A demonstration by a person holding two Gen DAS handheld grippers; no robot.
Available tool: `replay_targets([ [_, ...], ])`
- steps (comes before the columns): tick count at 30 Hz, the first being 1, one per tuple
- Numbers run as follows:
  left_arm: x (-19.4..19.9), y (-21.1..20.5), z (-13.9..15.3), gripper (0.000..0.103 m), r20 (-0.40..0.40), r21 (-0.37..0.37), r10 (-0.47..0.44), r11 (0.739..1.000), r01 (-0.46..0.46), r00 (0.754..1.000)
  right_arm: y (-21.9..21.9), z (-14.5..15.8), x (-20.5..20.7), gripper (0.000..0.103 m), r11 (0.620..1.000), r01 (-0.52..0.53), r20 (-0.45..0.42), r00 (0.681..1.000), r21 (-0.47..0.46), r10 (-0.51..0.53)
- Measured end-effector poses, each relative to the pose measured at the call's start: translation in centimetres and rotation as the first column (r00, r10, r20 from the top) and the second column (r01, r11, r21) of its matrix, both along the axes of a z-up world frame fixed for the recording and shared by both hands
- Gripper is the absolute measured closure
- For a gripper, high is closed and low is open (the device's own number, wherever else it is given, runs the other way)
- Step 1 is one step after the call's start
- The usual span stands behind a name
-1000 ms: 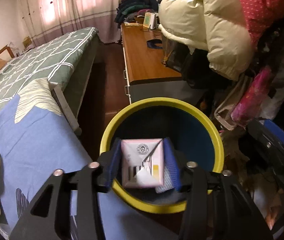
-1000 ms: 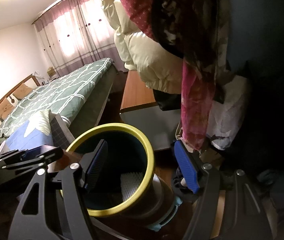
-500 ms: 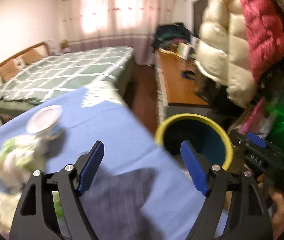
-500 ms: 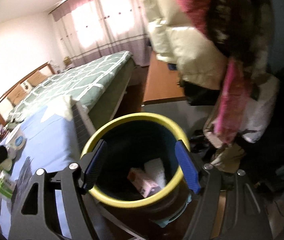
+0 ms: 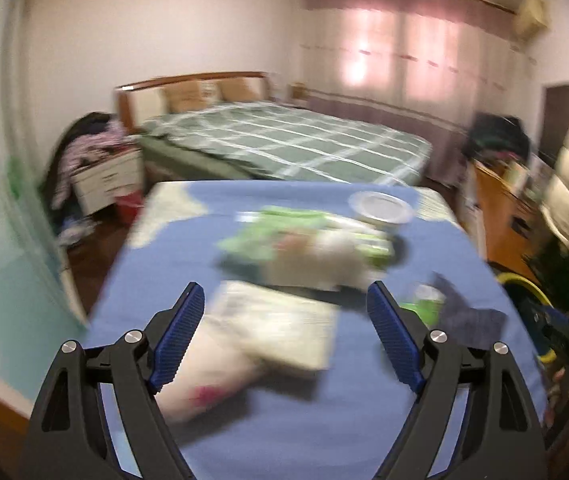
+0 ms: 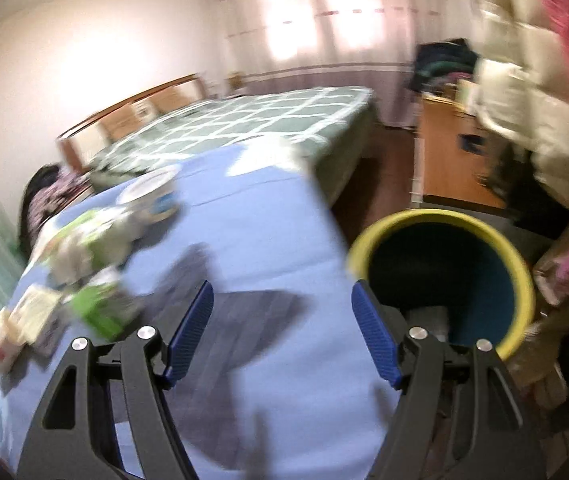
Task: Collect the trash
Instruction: 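Move the right gripper back to the table toward the green jar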
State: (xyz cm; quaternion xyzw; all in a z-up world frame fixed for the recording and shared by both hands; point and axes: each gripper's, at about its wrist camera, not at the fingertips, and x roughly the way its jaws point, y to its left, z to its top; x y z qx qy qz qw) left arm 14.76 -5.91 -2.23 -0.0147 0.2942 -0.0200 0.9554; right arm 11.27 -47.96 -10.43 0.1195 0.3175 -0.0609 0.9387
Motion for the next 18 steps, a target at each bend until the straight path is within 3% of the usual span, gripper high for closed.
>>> replay_targets([
  [5, -1.8, 7.2, 0.9, 0.018, 0.041, -0.002, 0.152, 0.988, -0.152, 0.988, 8.1, 0.5, 1.4, 0.035, 0.979, -0.201, -0.005, 0.98, -0.022, 0.201],
  [11, -3.0, 11.5, 0.7, 0.018, 0.047, -0.032, 0.207, 0.978, -0.206, 0.977, 17.2, 0.5, 1.9, 0.035, 0.913, -0.407, -0.017, 0.914, -0.043, 0.406],
  [14, -3.5, 12.0, 0.3, 0.018, 0.041, -0.043, 0.205, 0.978, -0.203, 0.978, 19.1, -0.1, 2.8, 0.035, 0.909, -0.412, -0.044, 0.911, -0.066, 0.41],
  [18, -3.8, 12.3, -0.3, 0.018, 0.03, -0.054, 0.198, 0.979, -0.196, 0.98, 18.0, 0.0, 3.7, 0.035, 0.935, -0.338, -0.043, 0.941, -0.111, 0.335],
])
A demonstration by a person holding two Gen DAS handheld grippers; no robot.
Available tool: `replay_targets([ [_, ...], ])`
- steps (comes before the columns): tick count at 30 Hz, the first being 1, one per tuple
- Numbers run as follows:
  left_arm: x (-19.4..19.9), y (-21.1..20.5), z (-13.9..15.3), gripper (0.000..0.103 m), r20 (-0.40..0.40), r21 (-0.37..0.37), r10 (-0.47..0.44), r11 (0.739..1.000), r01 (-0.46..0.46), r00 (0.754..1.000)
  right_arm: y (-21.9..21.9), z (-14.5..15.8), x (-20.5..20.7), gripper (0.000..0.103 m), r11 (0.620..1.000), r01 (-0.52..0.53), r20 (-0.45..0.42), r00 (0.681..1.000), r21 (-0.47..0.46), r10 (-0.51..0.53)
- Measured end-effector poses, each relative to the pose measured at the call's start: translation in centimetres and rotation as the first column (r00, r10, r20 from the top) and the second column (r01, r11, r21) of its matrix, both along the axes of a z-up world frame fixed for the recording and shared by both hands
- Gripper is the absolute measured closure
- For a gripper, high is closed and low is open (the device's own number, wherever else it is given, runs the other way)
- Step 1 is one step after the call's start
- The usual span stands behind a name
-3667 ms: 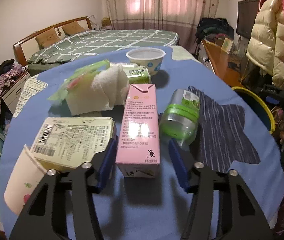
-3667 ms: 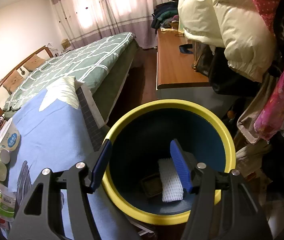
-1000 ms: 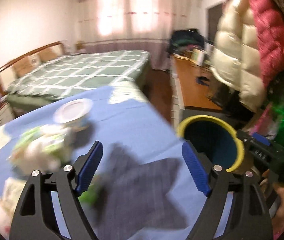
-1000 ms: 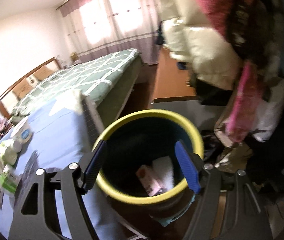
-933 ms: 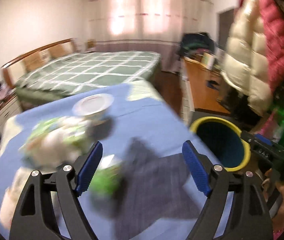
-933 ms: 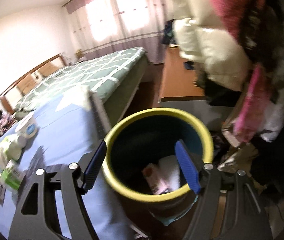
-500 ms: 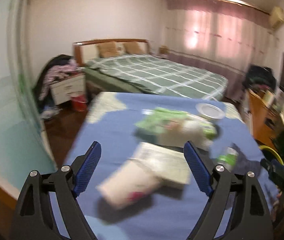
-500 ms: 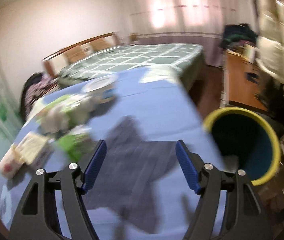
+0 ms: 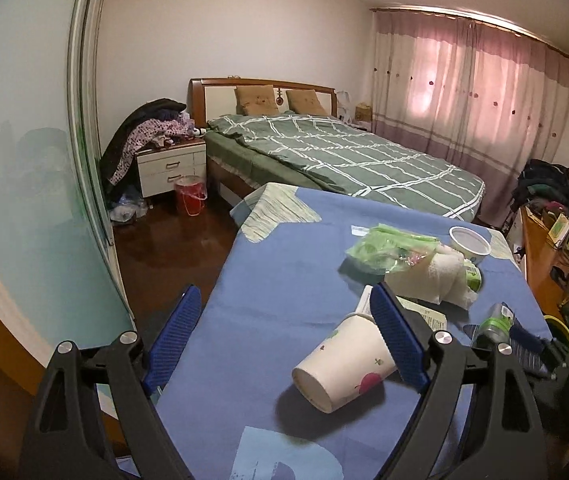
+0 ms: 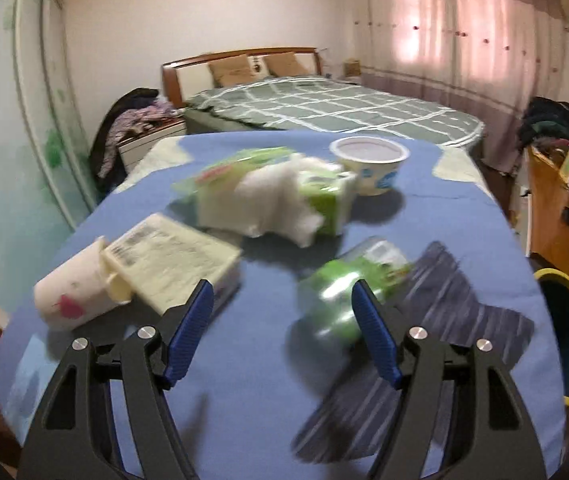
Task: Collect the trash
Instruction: 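Move the right gripper back to the table toward the green jar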
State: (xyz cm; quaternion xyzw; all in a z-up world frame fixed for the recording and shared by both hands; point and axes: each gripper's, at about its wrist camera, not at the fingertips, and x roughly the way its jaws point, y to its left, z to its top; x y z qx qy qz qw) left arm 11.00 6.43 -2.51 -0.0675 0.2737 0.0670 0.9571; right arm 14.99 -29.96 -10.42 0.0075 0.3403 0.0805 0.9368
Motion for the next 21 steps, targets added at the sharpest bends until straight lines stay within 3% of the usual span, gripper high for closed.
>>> replay_targets([
  [7, 0.6, -0.7, -0.8, 0.018, -0.021, -0.025, -0.02, 0.999, 0.02, 1.0, -4.7, -0.1, 1.3, 0.034, 0.996, 0.091, -0.017, 0.996, 0.0, -0.091],
  [12, 1.3, -1.5, -1.3, 0.018, -0.032, -0.036, -0.045, 0.998, 0.044, 0.998, -5.6, -0.6, 2.9, 0.022, 0.999, 0.042, -0.051, 0.998, 0.013, -0.042],
  [21, 1.4, -2.4, -1.6, 0.018, -0.035, -0.045, -0.072, 0.997, 0.07, 0.997, -4.2, -2.0, 4.5, 0.018, 0.999, -0.034, -0.11, 0.993, 0.021, 0.036],
])
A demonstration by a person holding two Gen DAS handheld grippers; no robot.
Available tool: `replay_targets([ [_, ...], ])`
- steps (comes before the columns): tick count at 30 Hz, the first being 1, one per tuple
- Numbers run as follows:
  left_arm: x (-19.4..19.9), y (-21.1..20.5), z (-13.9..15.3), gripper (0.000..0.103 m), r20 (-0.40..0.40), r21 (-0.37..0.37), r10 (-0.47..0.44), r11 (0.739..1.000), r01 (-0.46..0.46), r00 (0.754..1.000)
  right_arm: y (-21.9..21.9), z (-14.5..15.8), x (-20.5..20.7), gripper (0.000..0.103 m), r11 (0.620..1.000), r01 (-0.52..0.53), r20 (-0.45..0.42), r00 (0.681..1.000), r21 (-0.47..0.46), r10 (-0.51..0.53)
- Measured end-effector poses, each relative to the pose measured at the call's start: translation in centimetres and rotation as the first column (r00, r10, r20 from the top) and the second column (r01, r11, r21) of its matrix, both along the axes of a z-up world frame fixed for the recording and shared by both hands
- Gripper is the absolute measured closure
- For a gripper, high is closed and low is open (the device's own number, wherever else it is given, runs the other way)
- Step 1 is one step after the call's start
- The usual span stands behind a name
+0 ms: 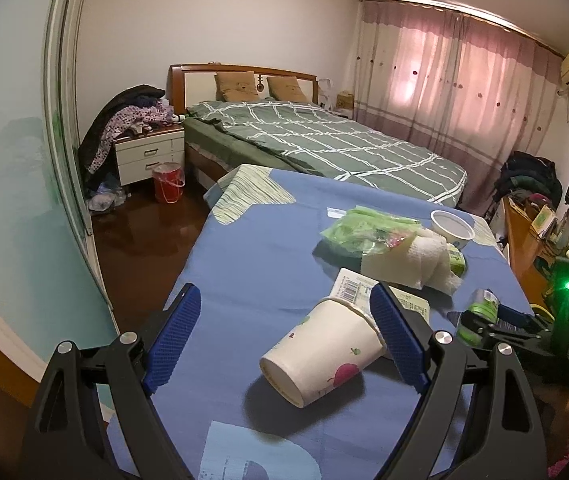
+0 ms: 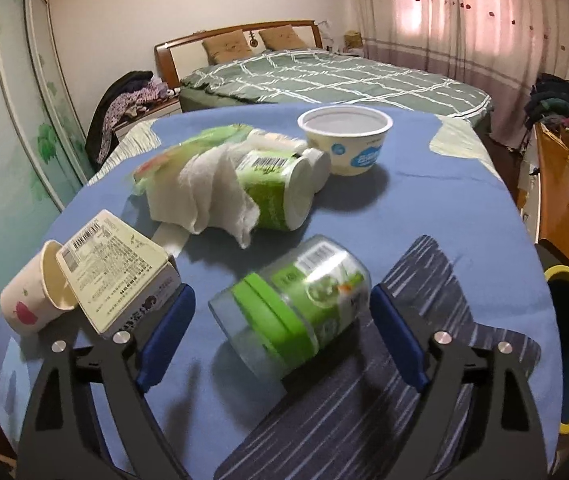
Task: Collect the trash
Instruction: 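Move the right gripper back to the table toward the green jar, then grasp the green-lidded clear jar with the right gripper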
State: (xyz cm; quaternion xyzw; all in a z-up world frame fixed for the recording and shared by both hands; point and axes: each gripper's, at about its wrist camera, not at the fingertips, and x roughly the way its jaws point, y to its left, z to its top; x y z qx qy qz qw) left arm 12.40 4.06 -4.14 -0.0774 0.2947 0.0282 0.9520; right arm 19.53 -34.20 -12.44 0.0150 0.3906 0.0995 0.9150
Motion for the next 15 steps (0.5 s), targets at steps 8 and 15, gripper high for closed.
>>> replay_targets([
  [8, 0.2, -0.5, -0.5, 0.018, -0.01, -0.004, -0.009, 1.0, 0.009, 1.0, -1.2, -0.3, 0.2, 0.023, 0.998, 0.033, -0.014, 0.999, 0.049, -0.032],
  [15, 0.3, -1.0, -0.7, 0.018, -0.014, -0.002, -0.024, 1.0, 0.024, 1.0, -2.3, 0.8, -1.0, 0.023, 0.995, 0.055, 0.01, 0.998, 0.086, -0.056],
])
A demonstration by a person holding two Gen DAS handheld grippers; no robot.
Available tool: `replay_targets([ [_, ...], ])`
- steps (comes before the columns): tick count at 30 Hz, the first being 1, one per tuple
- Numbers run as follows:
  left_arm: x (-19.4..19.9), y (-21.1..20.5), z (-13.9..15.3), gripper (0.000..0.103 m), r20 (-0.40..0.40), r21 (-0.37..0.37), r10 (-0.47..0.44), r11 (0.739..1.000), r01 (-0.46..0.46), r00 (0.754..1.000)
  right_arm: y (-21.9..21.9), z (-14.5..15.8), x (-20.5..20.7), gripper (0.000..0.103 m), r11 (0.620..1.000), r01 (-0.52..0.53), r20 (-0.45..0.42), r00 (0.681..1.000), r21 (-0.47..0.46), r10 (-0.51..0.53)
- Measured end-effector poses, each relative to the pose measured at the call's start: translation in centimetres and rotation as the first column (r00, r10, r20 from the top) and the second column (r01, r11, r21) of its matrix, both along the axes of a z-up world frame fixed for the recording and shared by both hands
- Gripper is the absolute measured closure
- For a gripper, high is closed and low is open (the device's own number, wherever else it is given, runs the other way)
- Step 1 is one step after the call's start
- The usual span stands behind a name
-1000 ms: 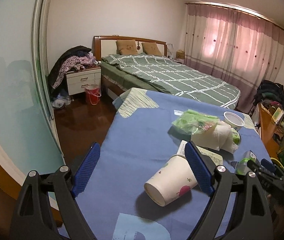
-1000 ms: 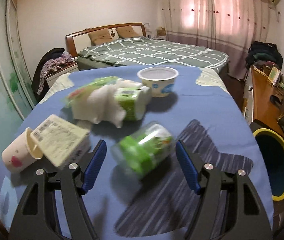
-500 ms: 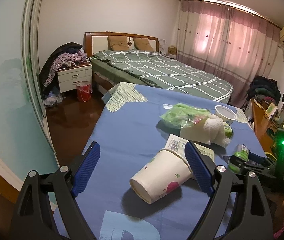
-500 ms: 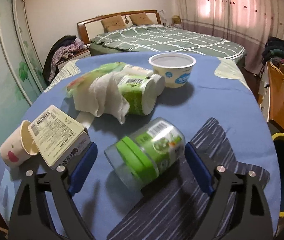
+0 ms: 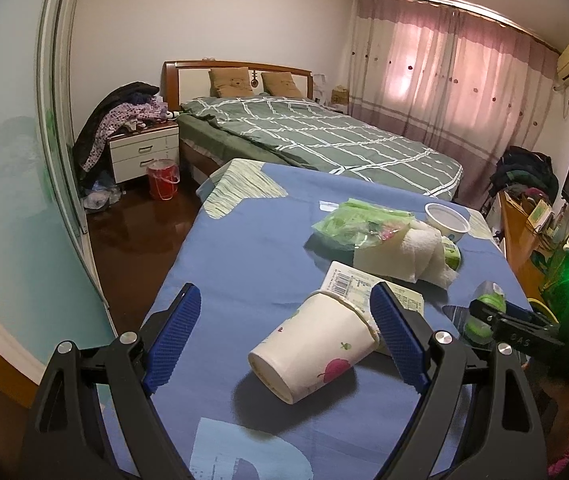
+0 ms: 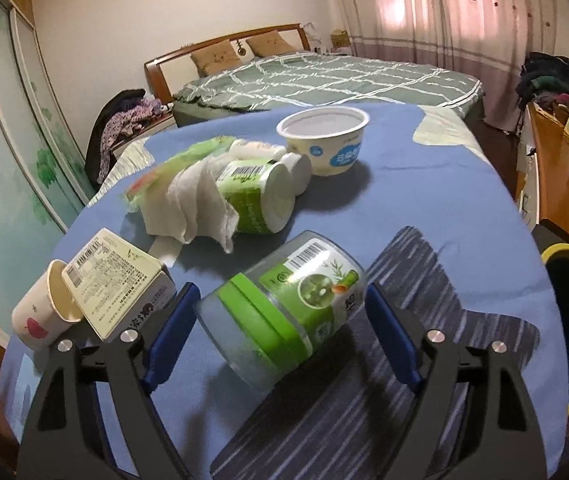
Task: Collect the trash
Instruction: 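Grasp the green-lidded clear jar with the right gripper, then carry the jar over the yellow bin and open the right gripper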
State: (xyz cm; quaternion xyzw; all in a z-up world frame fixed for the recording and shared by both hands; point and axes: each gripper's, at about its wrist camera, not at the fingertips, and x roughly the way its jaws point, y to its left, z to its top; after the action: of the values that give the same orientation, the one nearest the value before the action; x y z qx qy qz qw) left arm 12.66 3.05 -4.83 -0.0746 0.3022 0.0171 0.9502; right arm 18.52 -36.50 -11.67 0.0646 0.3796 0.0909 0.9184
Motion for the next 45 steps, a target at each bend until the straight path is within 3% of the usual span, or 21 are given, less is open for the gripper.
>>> replay_targets([
  [5, 0.2, -0.4, -0.3, 0.018, -0.008, -0.001, -0.015, 1.0, 0.015, 1.0, -2.1, 0.8, -1.0, 0.023, 0.998, 0.061, 0.021, 0.998, 0.006, -0.061],
  [12, 0.4, -1.2, -0.5, 0.018, -0.011, -0.004, -0.03, 1.0, 0.03, 0.999, -8.3, 1.7, -2.4, 0.023, 0.973, 0.23, 0.053, 0.972, 0.017, -0.231],
  [16, 0.7, -1.6, -0.9, 0.018, -0.019, -0.003, -0.033, 0.999, 0.033, 0.999, -12.9, 1.7, -3.2, 0.023, 0.927, 0.374, 0.059, 0.925, 0.03, -0.376],
  [21, 1.0, -2.0, -1.2, 0.018, -0.032, -0.006, -0.041, 0.999, 0.04, 0.999, -17.9, 1.0, -4.1, 0.023, 0.827, 0.563, 0.073, 0.824, 0.018, -0.562],
  [25, 1.1, -2.3, -1.3, 0.018, -0.034, -0.001, -0.046, 0.999, 0.046, 0.998, -20.7, 0.2, -4.5, 0.023, 0.752, 0.659, 0.063, 0.75, 0.012, -0.658],
  [30, 1.5, -2.7, -1.7, 0.018, -0.048, -0.001, -0.054, 0.999, 0.054, 0.997, -22.6, -0.9, -4.2, 0.023, 0.697, 0.717, 0.027, 0.697, 0.005, -0.716],
  [33, 1.7, -2.9, -1.9, 0.018, -0.052, -0.002, -0.058, 0.998, 0.058, 0.997, -22.8, -1.1, -4.3, 0.023, 0.689, 0.724, 0.014, 0.689, 0.026, -0.725],
  [45, 1.9, -3.8, -2.7, 0.015, -0.077, 0.003, -0.047, 0.999, 0.047, 0.996, -21.9, -0.6, -4.1, 0.018, 0.707, 0.707, 0.054, 0.706, 0.003, -0.706],
])
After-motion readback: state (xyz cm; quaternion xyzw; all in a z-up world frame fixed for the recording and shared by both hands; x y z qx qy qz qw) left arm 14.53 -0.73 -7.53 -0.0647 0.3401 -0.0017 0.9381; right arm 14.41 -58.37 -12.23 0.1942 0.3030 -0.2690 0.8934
